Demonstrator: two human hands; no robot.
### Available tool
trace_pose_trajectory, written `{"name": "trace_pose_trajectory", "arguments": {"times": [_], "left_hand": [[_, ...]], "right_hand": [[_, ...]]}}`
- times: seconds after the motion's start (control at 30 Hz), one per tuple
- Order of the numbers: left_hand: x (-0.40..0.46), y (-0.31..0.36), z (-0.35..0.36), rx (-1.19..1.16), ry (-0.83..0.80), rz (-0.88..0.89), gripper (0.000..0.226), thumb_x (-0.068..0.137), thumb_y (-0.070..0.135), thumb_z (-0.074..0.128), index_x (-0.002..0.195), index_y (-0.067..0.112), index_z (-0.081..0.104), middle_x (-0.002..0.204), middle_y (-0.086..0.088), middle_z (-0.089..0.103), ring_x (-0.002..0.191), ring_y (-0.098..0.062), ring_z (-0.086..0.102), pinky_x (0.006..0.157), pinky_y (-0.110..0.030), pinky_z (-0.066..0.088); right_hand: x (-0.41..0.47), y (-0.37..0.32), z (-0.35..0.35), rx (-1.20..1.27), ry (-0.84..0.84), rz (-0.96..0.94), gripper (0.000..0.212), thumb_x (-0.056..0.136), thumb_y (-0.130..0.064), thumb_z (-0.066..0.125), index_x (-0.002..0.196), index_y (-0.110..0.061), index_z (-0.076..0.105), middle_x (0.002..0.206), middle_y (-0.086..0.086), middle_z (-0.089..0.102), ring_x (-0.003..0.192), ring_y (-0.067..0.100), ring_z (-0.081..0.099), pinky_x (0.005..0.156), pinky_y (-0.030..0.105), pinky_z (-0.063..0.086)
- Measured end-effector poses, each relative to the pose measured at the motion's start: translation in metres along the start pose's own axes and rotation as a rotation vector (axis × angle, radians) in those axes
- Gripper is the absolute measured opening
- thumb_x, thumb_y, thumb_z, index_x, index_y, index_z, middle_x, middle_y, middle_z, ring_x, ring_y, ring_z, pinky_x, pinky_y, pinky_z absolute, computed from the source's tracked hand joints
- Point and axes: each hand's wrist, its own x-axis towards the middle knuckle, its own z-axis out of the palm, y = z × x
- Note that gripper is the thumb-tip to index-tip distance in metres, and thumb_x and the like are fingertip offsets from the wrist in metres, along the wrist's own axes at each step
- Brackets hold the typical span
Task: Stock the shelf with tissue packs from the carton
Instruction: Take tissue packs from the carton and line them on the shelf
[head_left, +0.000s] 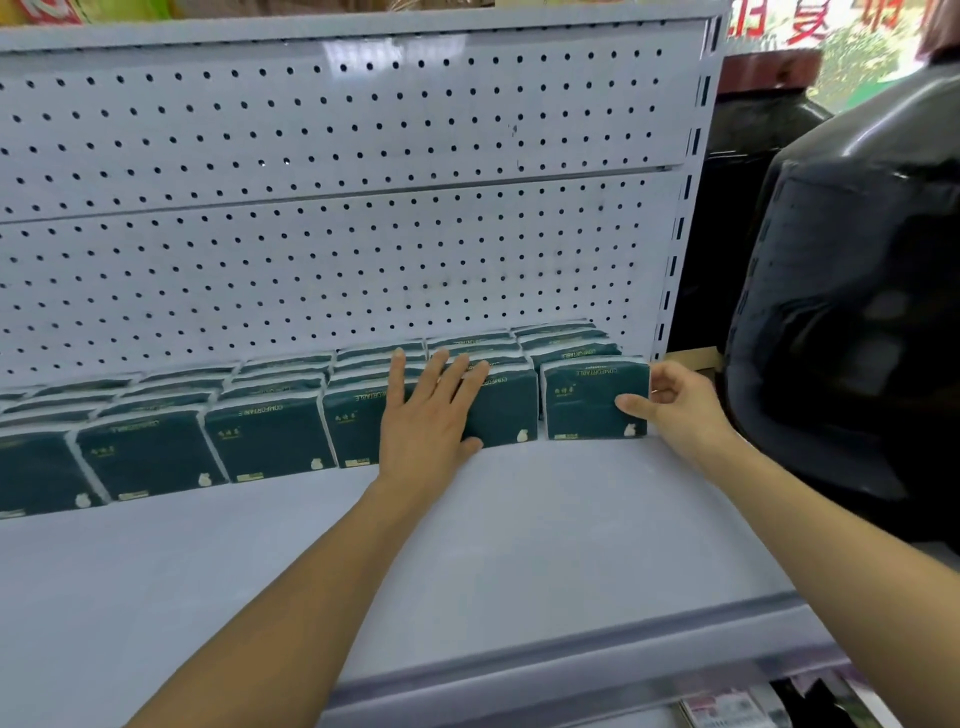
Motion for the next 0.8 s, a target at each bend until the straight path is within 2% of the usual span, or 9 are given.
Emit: {"name": "trace_pose_trajectory", "arguments": {"times": [0.1,0.17,0.2,0.3,0.4,0.53,0.63,0.7,0.8], "left_hand": [[0.002,0.002,0.0,0.011,0.013,-0.007,0.089,0.073,0.052,0.08,0.149,0.023,0.042,0.149,0.0,0.049,0.145,-0.025,0.035,0.118,-0.056,-0.005],[0.002,0.002,0.001,0.014,0.007,-0.008,0.089,0.075,0.051,0.079,0.149,0.023,0.04,0.15,0.0,0.047,0.146,-0.024,0.034,0.118,-0.055,-0.008],[0.002,0.002,0.002,0.017,0.003,-0.01,0.089,0.074,0.05,0.08,0.149,0.022,0.041,0.149,0.0,0.048,0.145,-0.024,0.035,0.118,-0.055,-0.009],[0.002,0.001,0.004,0.017,0.003,-0.019,0.09,0.071,0.048,0.083,0.147,0.021,0.044,0.147,-0.001,0.051,0.142,-0.024,0.04,0.118,-0.055,-0.006],[0.003,0.002,0.003,0.014,-0.014,-0.027,0.088,0.072,0.047,0.081,0.148,0.021,0.043,0.148,-0.001,0.049,0.142,-0.024,0.04,0.119,-0.056,-0.003],[0.003,0.006,-0.005,-0.008,-0.045,-0.038,0.085,0.077,0.046,0.078,0.149,0.022,0.04,0.15,-0.001,0.046,0.143,-0.024,0.038,0.12,-0.057,0.002],[0.002,0.01,-0.018,-0.073,-0.065,-0.06,0.083,0.089,0.051,0.062,0.156,0.024,0.023,0.16,0.002,0.029,0.151,-0.022,0.02,0.12,-0.055,-0.007],[-0.004,0.013,-0.028,-0.132,-0.028,-0.09,0.081,0.09,0.051,0.06,0.156,0.022,0.025,0.16,0.001,0.03,0.151,-0.023,0.021,0.121,-0.054,-0.004],[-0.025,0.017,-0.044,-0.282,0.048,-0.096,0.076,0.091,0.051,0.059,0.155,0.021,0.029,0.159,0.0,0.033,0.148,-0.026,0.028,0.122,-0.051,0.011]], "right_hand": [[0.007,0.001,0.01,-0.076,0.041,-0.036,0.021,0.085,-0.013,0.074,0.104,-0.014,0.065,0.104,0.005,0.064,0.08,0.01,0.057,0.053,0.009,0.042],[0.01,0.0,0.014,-0.116,0.045,-0.089,0.023,0.086,-0.011,0.072,0.108,-0.014,0.067,0.102,0.004,0.066,0.074,0.005,0.057,0.05,0.006,0.04],[0.011,0.0,0.016,-0.132,0.044,-0.108,0.024,0.087,-0.011,0.072,0.11,-0.014,0.068,0.101,0.003,0.068,0.073,0.005,0.058,0.052,0.008,0.041],[0.013,0.002,0.021,-0.182,0.066,-0.117,0.026,0.087,-0.015,0.071,0.112,-0.017,0.068,0.102,0.002,0.071,0.076,0.012,0.063,0.069,0.03,0.054],[0.014,0.004,0.024,-0.25,0.095,-0.093,0.029,0.088,-0.022,0.071,0.115,-0.019,0.062,0.106,0.0,0.067,0.085,0.018,0.063,0.08,0.044,0.056],[0.008,-0.001,0.025,-0.333,0.092,-0.015,0.052,0.09,-0.035,0.068,0.134,-0.02,0.045,0.129,0.002,0.058,0.108,0.023,0.059,0.089,0.045,0.051],[-0.006,-0.007,0.022,-0.427,0.146,-0.062,0.071,0.091,-0.036,0.065,0.147,-0.015,0.026,0.148,0.006,0.039,0.133,0.027,0.036,0.102,0.047,0.04],[-0.02,-0.014,0.021,-0.464,0.136,-0.161,0.068,0.093,-0.034,0.061,0.148,-0.015,0.027,0.151,0.006,0.033,0.138,0.026,0.028,0.108,0.047,0.034],[-0.047,-0.023,0.025,-0.491,0.093,-0.364,0.06,0.094,-0.032,0.058,0.147,-0.017,0.034,0.153,0.002,0.033,0.139,0.022,0.026,0.112,0.045,0.029]]}}
